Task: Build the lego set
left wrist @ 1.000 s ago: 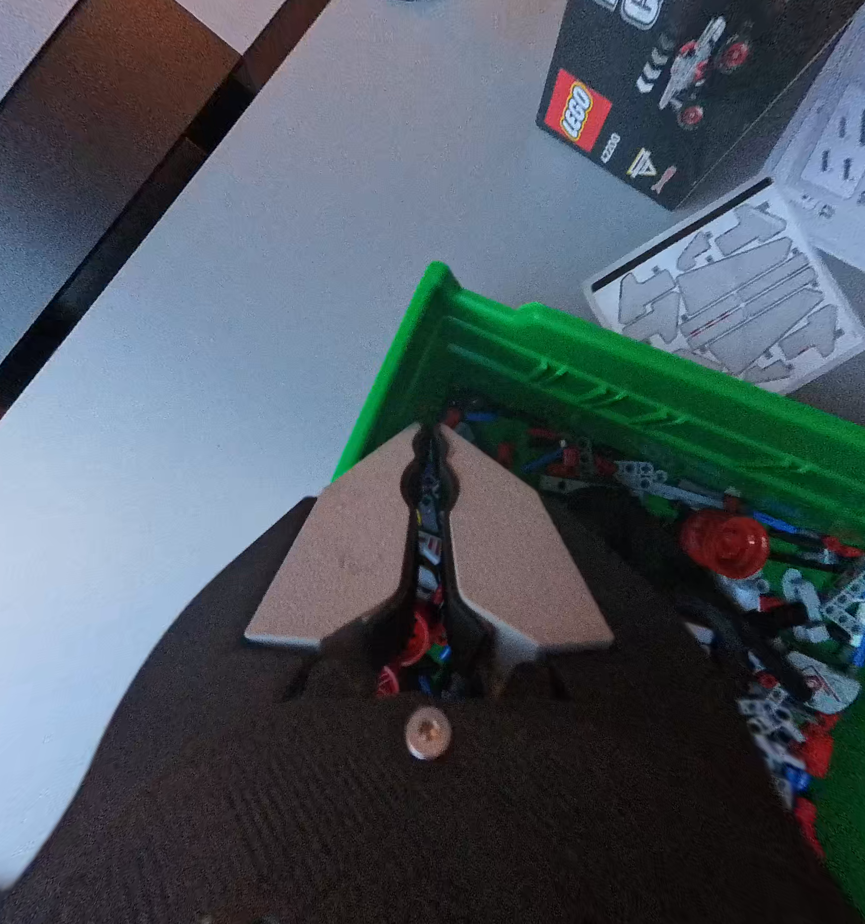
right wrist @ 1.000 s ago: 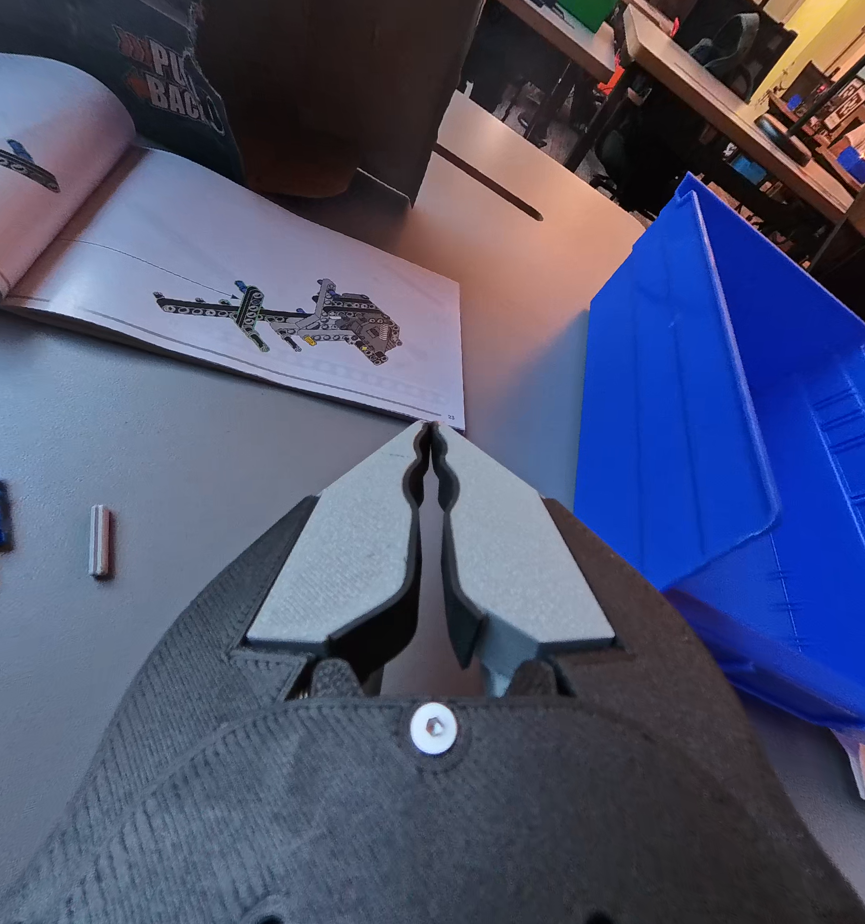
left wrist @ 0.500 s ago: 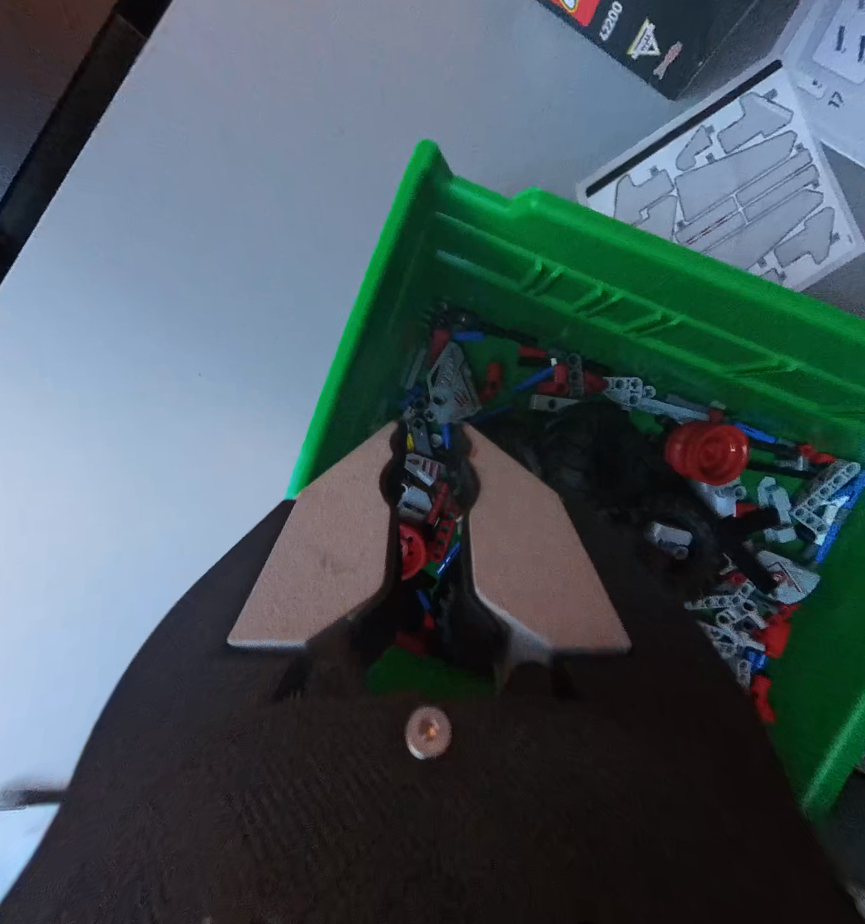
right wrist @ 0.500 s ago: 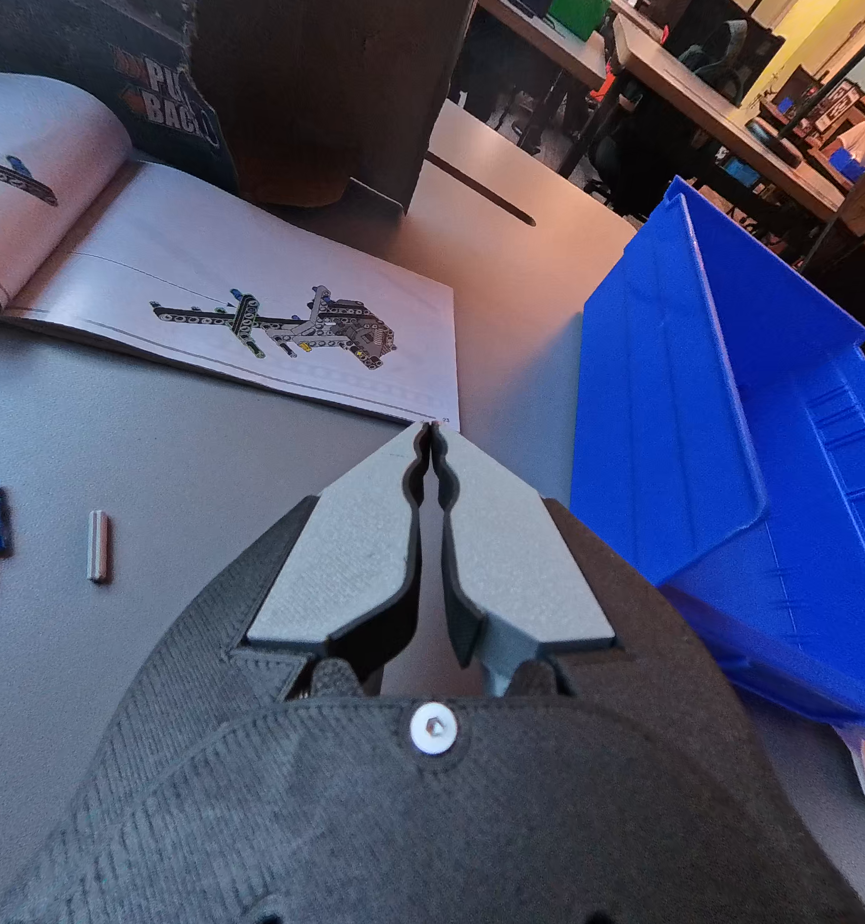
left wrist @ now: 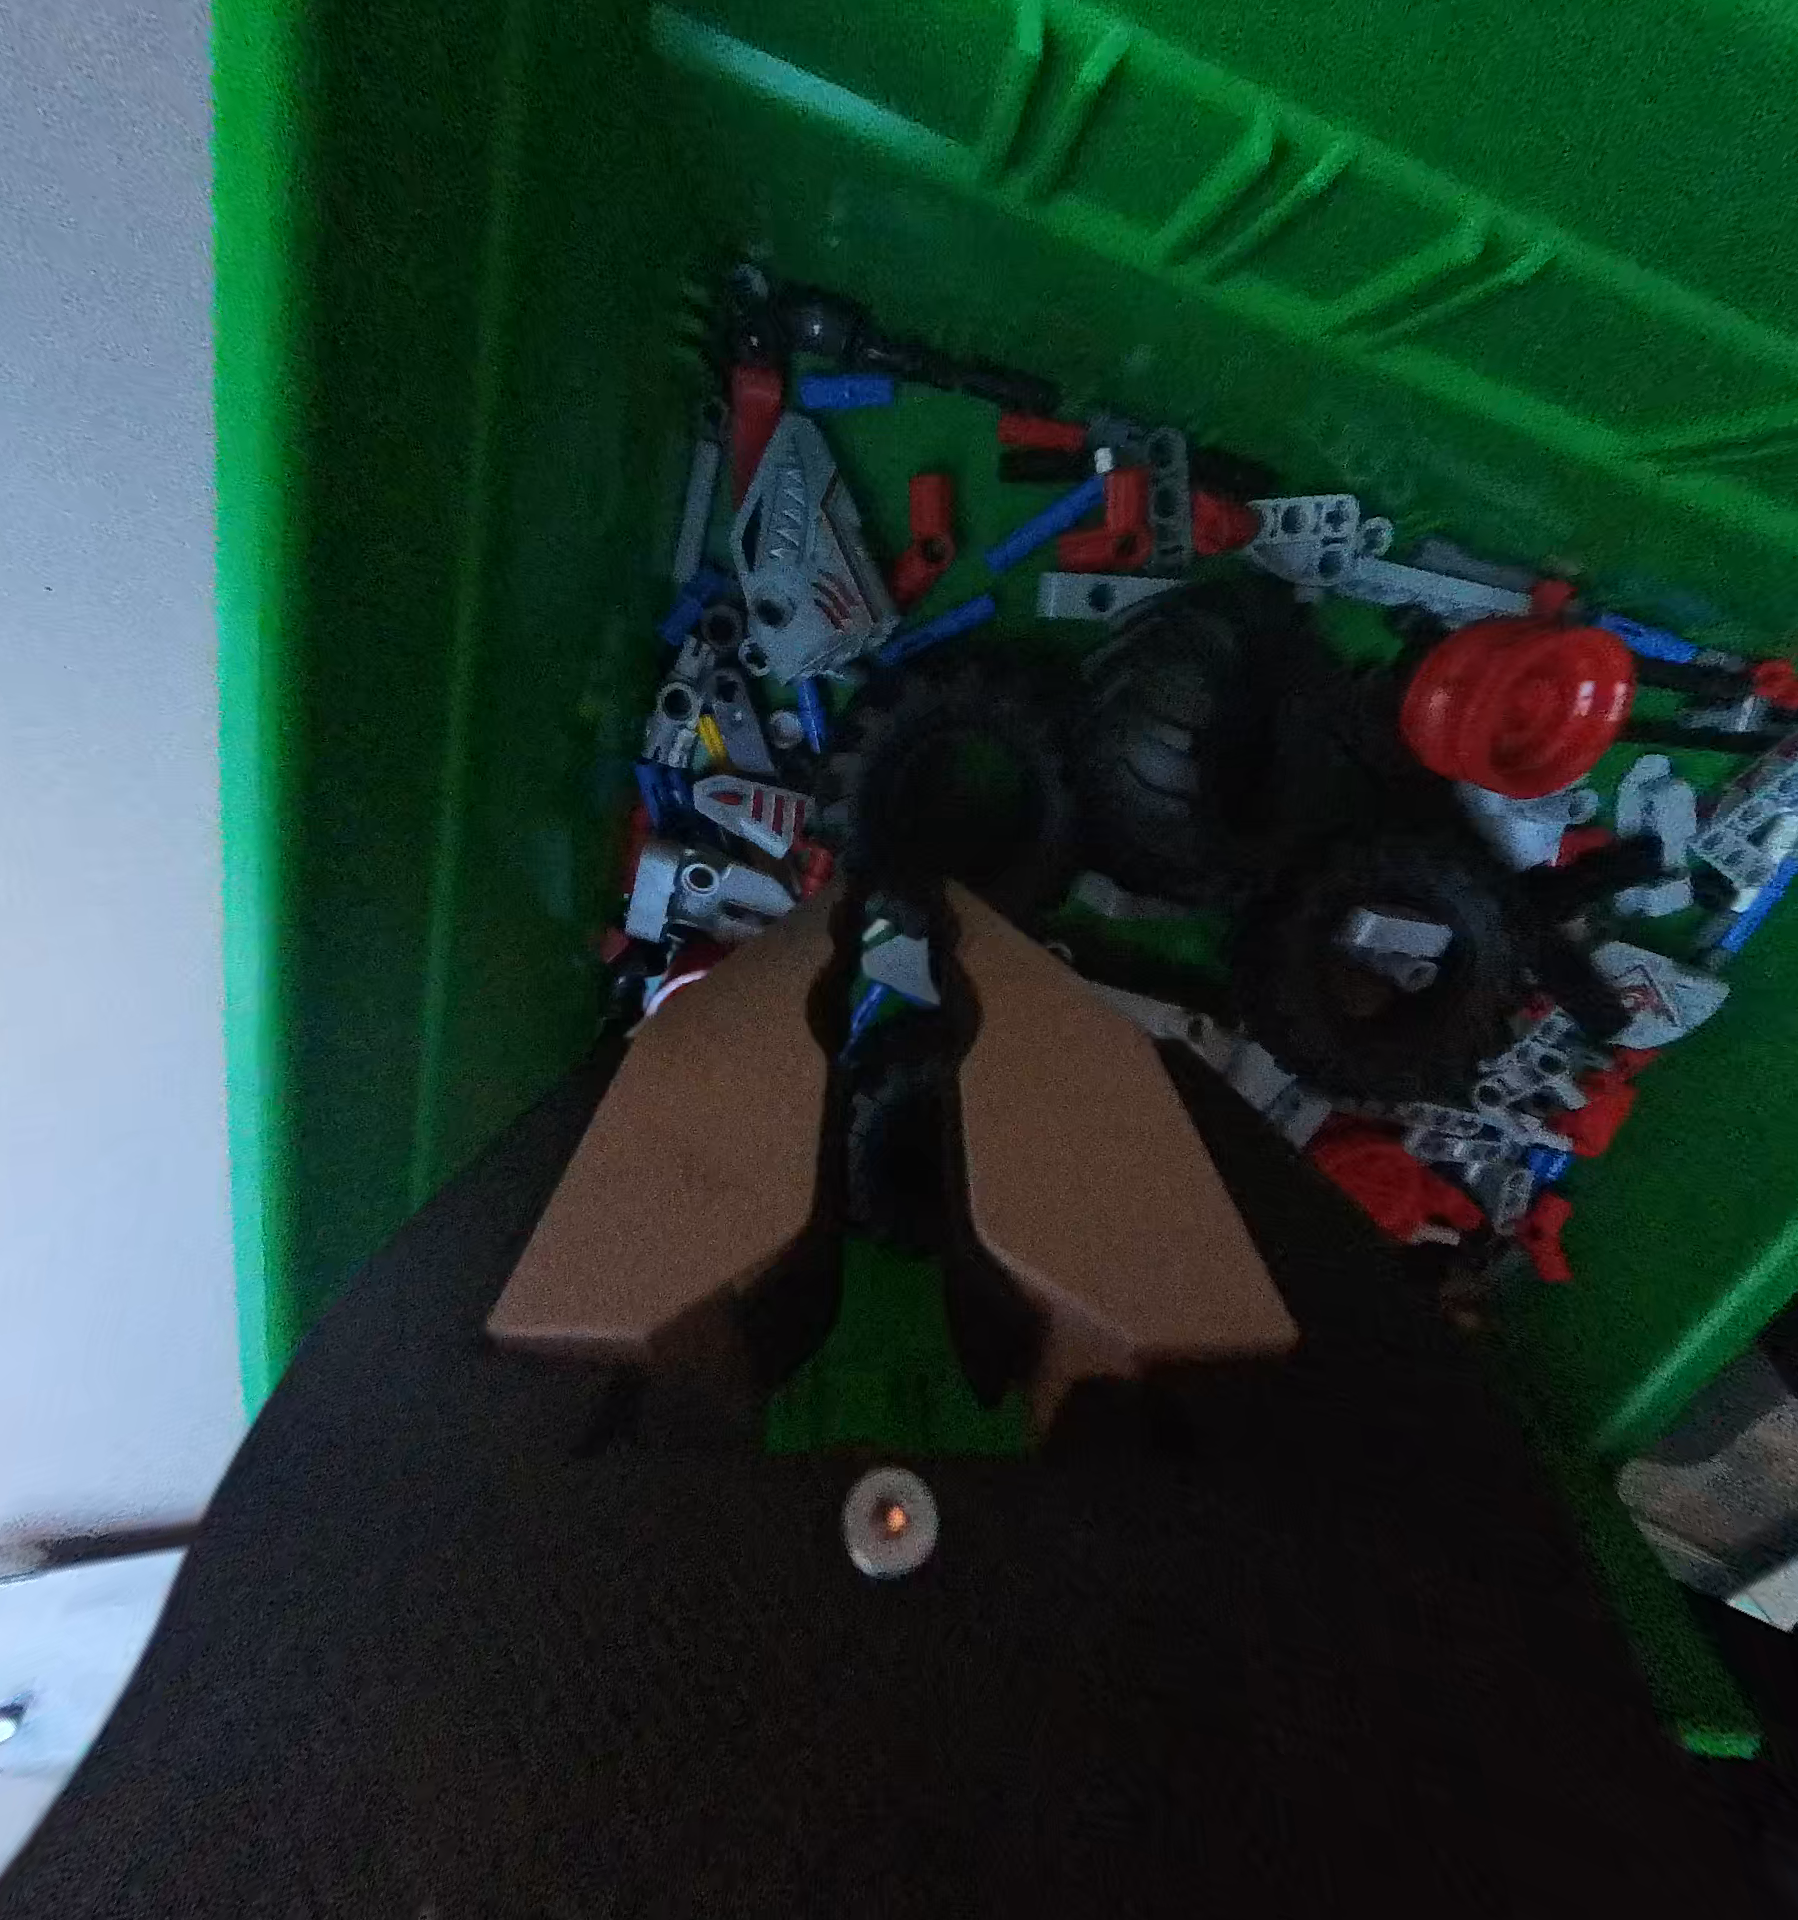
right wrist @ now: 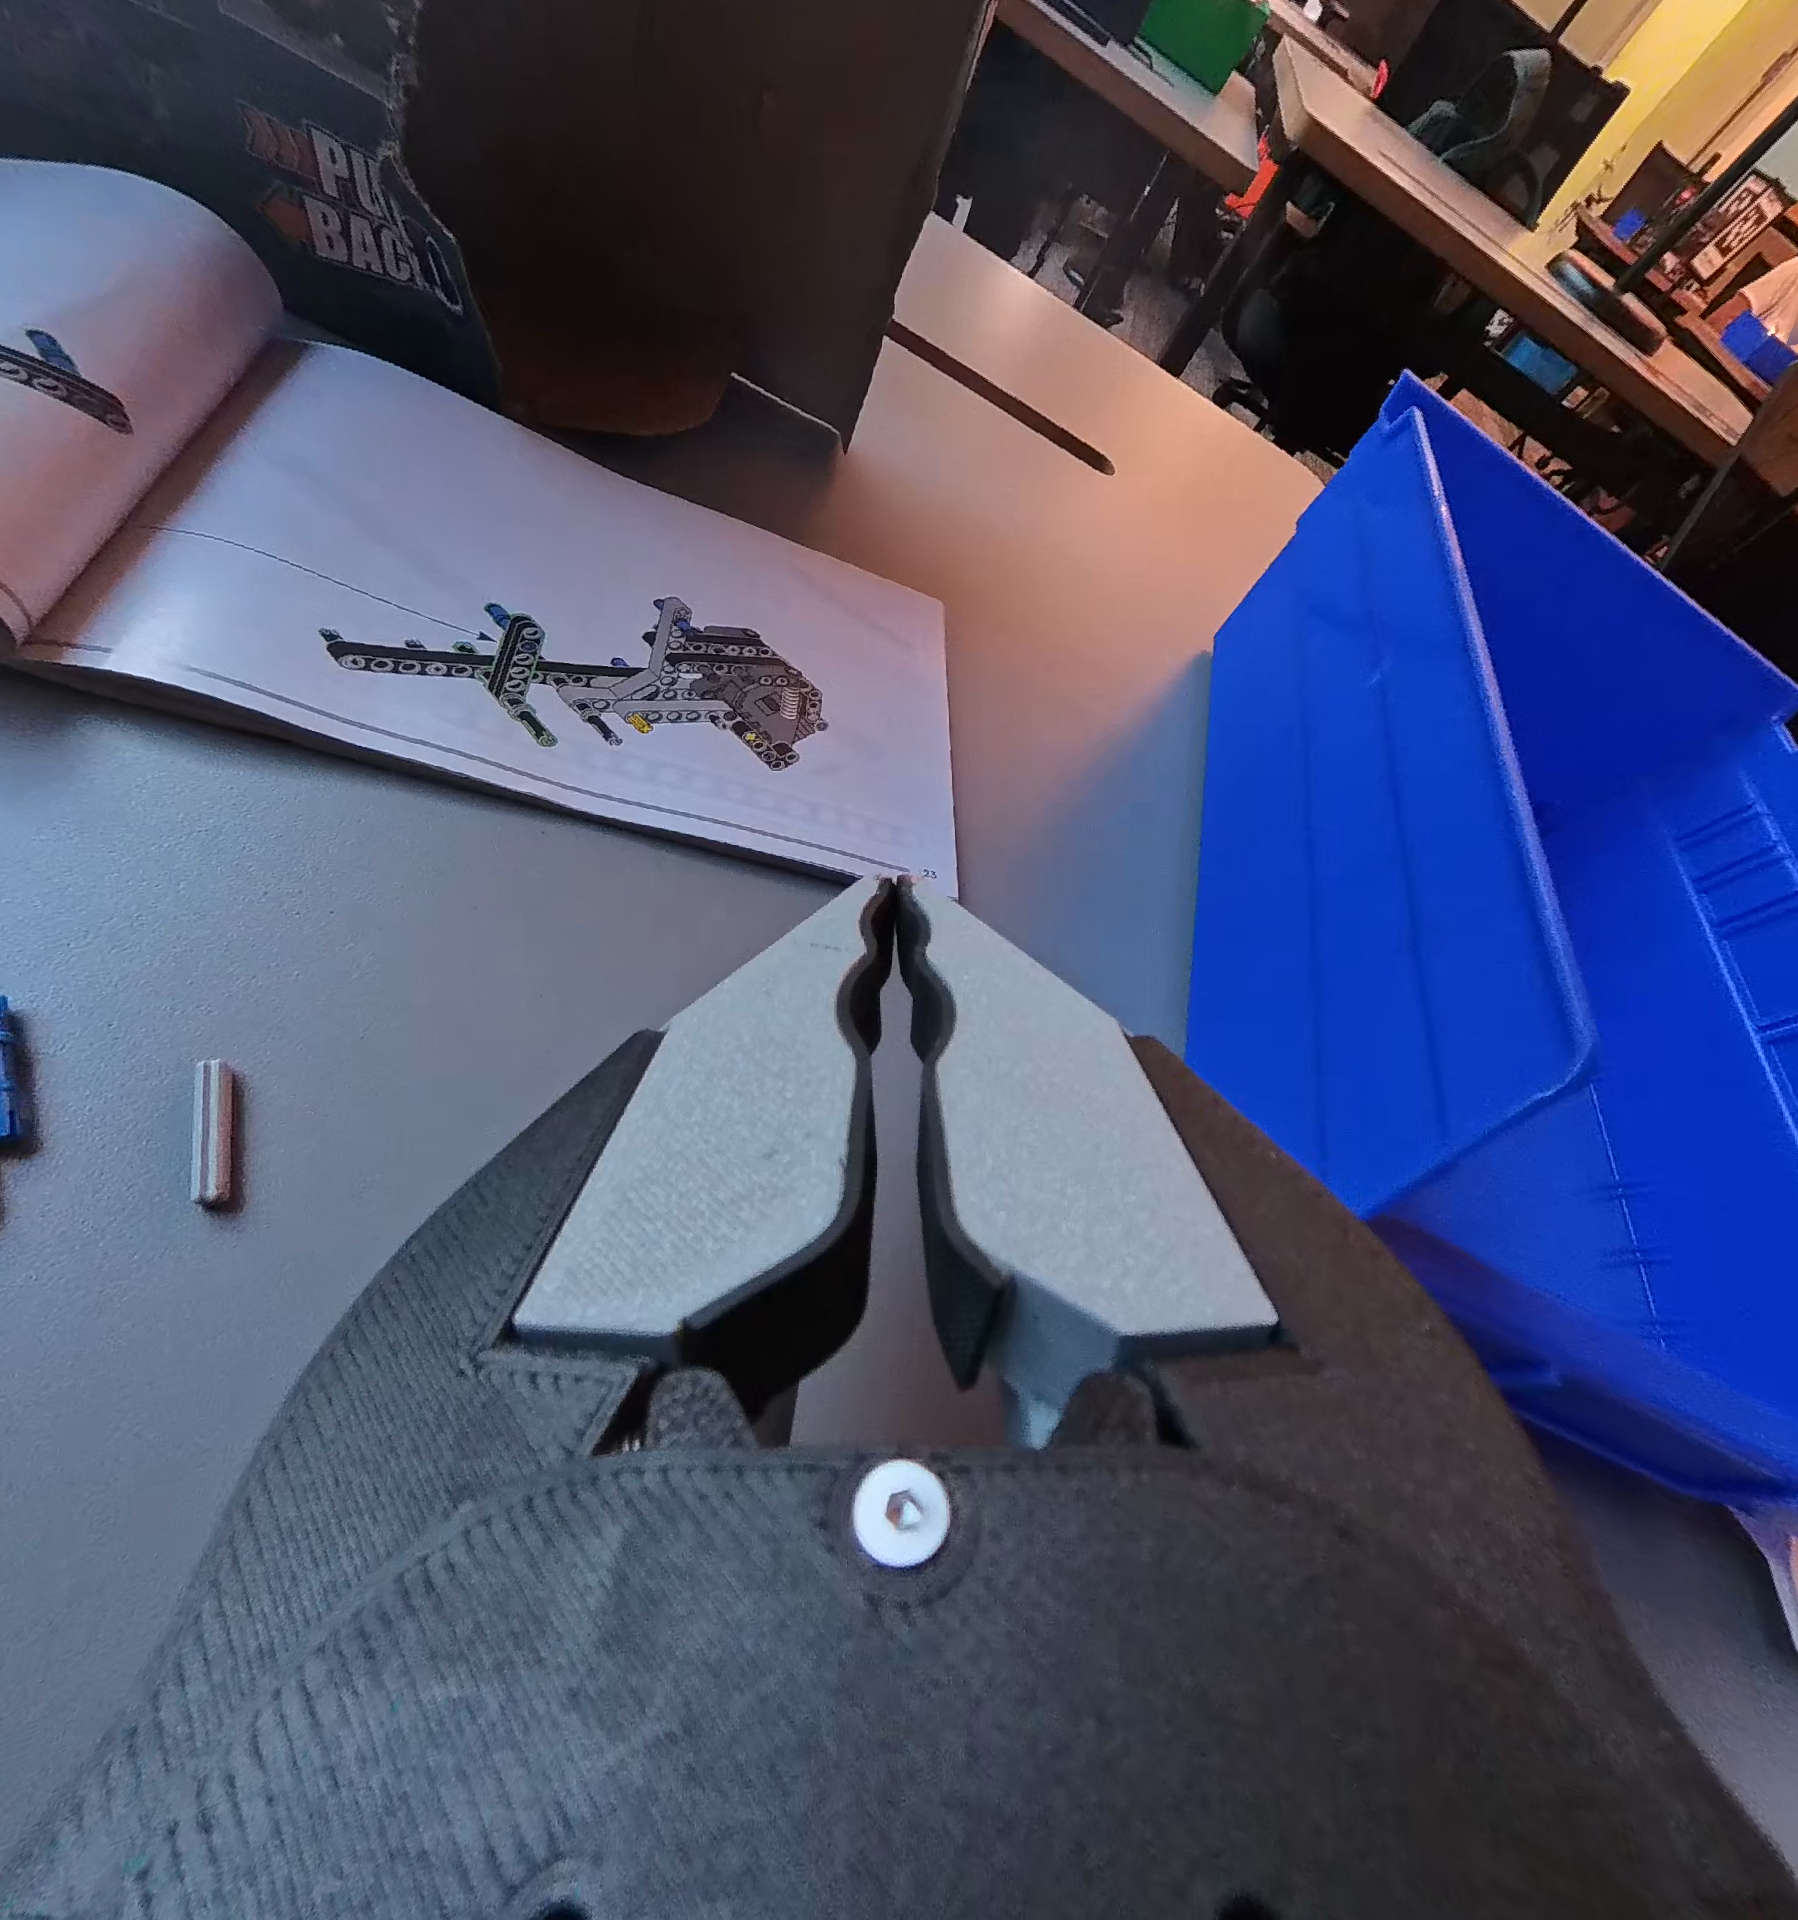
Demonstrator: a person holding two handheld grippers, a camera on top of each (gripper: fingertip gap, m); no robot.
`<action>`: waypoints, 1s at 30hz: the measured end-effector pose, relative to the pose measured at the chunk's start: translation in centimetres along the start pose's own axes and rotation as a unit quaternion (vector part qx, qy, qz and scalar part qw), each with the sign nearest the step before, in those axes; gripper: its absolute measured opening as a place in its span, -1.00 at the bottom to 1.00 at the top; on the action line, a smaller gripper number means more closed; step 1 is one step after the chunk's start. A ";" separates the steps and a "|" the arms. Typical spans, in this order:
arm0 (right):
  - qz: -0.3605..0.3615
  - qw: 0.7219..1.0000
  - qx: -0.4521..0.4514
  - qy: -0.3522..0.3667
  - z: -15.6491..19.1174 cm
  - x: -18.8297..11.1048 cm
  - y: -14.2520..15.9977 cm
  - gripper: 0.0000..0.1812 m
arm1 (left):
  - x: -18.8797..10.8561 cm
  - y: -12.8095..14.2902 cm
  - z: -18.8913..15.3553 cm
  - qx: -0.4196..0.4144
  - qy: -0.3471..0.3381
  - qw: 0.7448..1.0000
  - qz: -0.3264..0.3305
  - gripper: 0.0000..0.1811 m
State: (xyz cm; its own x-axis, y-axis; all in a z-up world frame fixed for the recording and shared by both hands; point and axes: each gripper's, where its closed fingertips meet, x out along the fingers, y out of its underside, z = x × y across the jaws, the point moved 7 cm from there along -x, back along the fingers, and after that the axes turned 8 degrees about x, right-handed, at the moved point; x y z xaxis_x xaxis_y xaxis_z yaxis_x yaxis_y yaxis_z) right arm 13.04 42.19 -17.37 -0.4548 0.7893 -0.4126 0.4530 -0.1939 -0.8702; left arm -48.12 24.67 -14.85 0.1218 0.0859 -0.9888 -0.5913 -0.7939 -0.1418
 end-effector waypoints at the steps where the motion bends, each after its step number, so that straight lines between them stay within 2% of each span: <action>1: 0.000 1.000 0.000 0.000 0.0 0.0 0.0 -1.00 | 0.1 0.0 -0.1 -0.001 0.001 1.000 0.005 -0.88; 2: 0.000 1.000 0.000 0.000 0.0 0.0 0.0 -1.00 | 0.1 -0.2 -0.2 0.008 0.002 1.000 0.002 -0.84; 4: 0.001 1.000 0.000 -0.001 0.0 0.0 0.0 -1.00 | -0.2 -1.3 -0.8 0.041 0.005 0.998 -0.048 -0.64; 6: 0.002 1.000 0.000 -0.001 0.0 0.1 0.0 -1.00 | -0.6 -2.1 -0.9 0.048 0.006 0.996 -0.080 -0.68; 8: 0.001 1.000 0.000 -0.001 0.0 0.0 0.0 -1.00 | -1.4 -2.6 -1.3 0.043 0.043 0.992 -0.112 -0.72; 9: 0.000 1.000 0.000 -0.001 0.0 0.0 0.0 -1.00 | -2.3 -2.8 -1.7 0.043 0.076 0.986 -0.143 -0.91; 10: 0.000 1.000 0.001 -0.001 0.0 0.0 0.0 -1.00 | -3.5 -3.2 -1.9 0.038 0.106 0.977 -0.181 -0.98; 12: 0.000 1.000 0.003 -0.002 0.0 0.0 0.0 -1.00 | -5.3 -3.5 -1.9 0.023 0.137 0.962 -0.235 -0.94; 16: 0.001 1.000 0.001 -0.002 0.0 0.0 0.0 -1.00 | -4.8 -1.7 -0.5 0.006 0.092 0.978 -0.185 -0.81; 19: 0.002 1.000 0.000 -0.002 0.0 0.0 0.0 -1.00 | -4.0 -1.3 -0.3 -0.006 0.091 0.984 -0.154 -0.71; 22: 0.001 1.000 0.001 -0.002 0.0 0.0 0.0 -1.00 | -2.4 -0.7 0.7 -0.019 0.041 0.994 -0.102 -0.70; 26: 0.001 1.000 0.001 -0.002 0.0 0.0 0.0 -1.00 | 1.0 -1.3 0.4 -0.025 0.046 0.998 -0.025 -0.68; 27: 0.001 1.000 0.000 -0.002 0.0 0.0 0.0 -1.00 | 1.5 -1.3 0.4 -0.021 0.028 0.999 -0.010 -0.74; 30: 0.000 1.000 0.000 -0.003 0.0 -0.1 0.0 -1.00 | 1.1 -1.5 0.6 0.008 -0.031 0.999 0.000 -0.79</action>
State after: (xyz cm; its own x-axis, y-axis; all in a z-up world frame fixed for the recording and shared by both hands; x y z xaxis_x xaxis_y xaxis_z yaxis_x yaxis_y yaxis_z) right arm 13.07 42.12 -17.37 -0.4585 0.7863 -0.4142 0.4537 -0.1936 -0.8698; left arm -47.57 26.32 -15.76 0.0722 0.1246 -0.9896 -0.6041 -0.7840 -0.1428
